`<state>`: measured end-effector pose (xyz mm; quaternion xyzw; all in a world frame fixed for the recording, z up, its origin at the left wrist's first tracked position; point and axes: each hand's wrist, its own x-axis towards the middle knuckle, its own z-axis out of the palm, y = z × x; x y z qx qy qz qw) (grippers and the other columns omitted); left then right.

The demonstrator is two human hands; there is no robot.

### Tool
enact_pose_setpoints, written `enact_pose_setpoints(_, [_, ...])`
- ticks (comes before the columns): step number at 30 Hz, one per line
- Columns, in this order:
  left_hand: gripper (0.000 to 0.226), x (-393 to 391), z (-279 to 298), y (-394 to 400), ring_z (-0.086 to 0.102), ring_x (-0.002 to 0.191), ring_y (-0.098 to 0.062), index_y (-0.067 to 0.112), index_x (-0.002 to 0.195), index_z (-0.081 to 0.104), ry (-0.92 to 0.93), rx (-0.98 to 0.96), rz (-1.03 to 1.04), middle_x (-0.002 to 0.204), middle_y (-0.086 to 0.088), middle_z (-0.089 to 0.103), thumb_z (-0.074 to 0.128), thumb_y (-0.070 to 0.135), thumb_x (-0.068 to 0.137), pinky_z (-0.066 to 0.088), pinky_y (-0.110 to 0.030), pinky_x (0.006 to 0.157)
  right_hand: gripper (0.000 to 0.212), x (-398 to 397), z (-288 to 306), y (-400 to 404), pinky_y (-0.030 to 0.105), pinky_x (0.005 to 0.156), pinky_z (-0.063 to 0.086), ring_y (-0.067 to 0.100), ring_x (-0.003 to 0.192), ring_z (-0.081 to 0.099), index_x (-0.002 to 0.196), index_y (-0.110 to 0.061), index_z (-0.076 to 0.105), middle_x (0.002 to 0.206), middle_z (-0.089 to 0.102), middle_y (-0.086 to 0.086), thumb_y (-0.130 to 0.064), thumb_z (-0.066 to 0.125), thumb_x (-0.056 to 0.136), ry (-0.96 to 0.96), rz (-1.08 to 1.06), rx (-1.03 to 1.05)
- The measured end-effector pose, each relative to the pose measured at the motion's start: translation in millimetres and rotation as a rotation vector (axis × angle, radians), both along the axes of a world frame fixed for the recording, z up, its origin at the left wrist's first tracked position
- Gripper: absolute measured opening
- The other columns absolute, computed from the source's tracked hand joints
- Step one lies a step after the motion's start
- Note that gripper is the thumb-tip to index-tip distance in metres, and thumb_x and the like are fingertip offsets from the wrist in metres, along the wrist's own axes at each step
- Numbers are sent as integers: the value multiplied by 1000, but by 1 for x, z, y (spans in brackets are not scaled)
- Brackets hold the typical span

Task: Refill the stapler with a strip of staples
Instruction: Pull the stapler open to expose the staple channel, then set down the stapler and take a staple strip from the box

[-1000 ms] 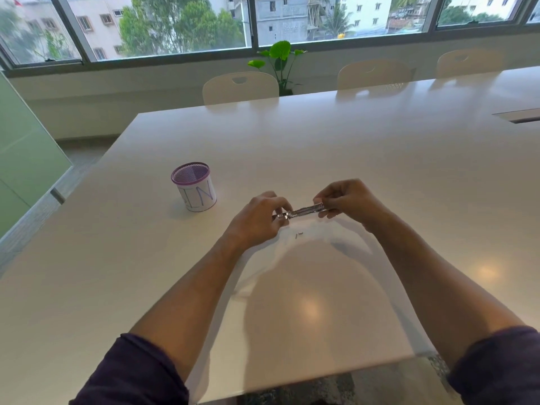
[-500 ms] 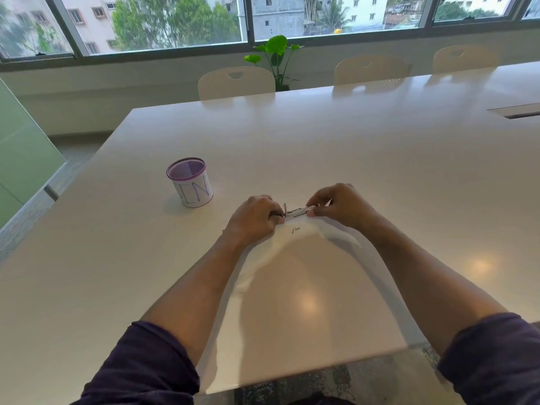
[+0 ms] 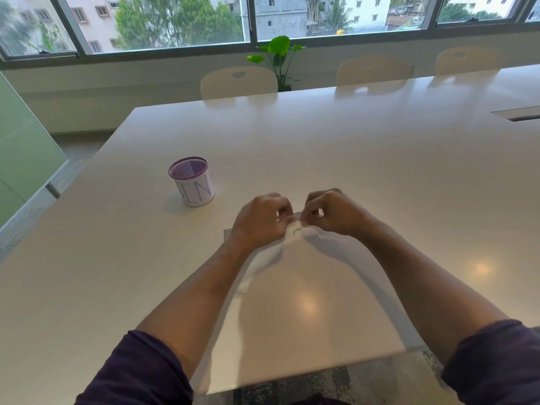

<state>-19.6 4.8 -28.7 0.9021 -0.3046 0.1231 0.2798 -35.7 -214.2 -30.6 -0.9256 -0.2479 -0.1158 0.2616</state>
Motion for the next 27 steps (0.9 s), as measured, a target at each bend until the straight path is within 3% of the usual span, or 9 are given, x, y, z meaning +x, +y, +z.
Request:
enact_pose_setpoints(5, [15, -3, 2, -6, 69, 80, -22, 15, 91, 85, 113, 103, -81, 89, 0, 77, 81, 29, 86, 58, -40, 76, 15, 3, 1, 6, 27, 69, 51, 12, 63, 59, 89, -20, 86, 77, 71, -1, -10, 78, 81, 75, 70, -93])
enact_pose_setpoints(9, [13, -2, -2, -6, 69, 82, -20, 15, 97, 86, 183, 138, -93, 93, -3, 78, 81, 21, 87, 59, -40, 80, 10, 2, 0, 7, 29, 72, 52, 9, 66, 59, 93, -23, 86, 79, 69, -6, -21, 79, 85, 128, 69, -135])
enact_pose_setpoints(13, [18, -1, -3, -7, 63, 74, -11, 17, 95, 86, 203, 132, -77, 89, 2, 78, 72, 7, 90, 60, -35, 79, 10, 0, 2, 9, 30, 71, 51, 9, 66, 58, 89, -19, 84, 77, 66, -8, -15, 76, 85, 144, 57, -138])
enact_pose_setpoints(17, [25, -2, 1, -9, 62, 74, -17, 13, 88, 83, 210, 190, -85, 81, 5, 69, 62, -1, 87, 58, -37, 75, 11, -1, 6, 10, 29, 71, 47, 10, 67, 55, 87, -13, 81, 77, 62, -8, -9, 71, 87, 180, 57, -154])
enact_pose_setpoints(21, [24, -4, 0, -12, 65, 82, -24, 10, 80, 73, 197, 292, -94, 88, 1, 63, 56, -6, 83, 59, -43, 79, 10, -1, 7, 6, 30, 73, 48, 17, 73, 61, 86, -13, 80, 83, 70, 0, -8, 71, 87, 207, 28, -157])
enact_pose_setpoints(23, [20, -5, -1, -13, 64, 83, -26, 11, 84, 70, 179, 319, -107, 93, -2, 61, 56, -4, 86, 58, -45, 78, 9, -2, 8, 1, 24, 72, 46, 13, 73, 61, 86, -15, 79, 83, 72, -3, -9, 73, 87, 221, 5, -110])
enact_pose_setpoints(27, [12, -9, -6, -15, 65, 82, -20, 7, 94, 73, 131, 57, -88, 95, -5, 71, 62, 2, 92, 58, -43, 80, 8, -1, 14, -9, 16, 69, 44, 0, 71, 61, 86, -23, 79, 76, 70, -14, -15, 78, 88, 253, -60, 12])
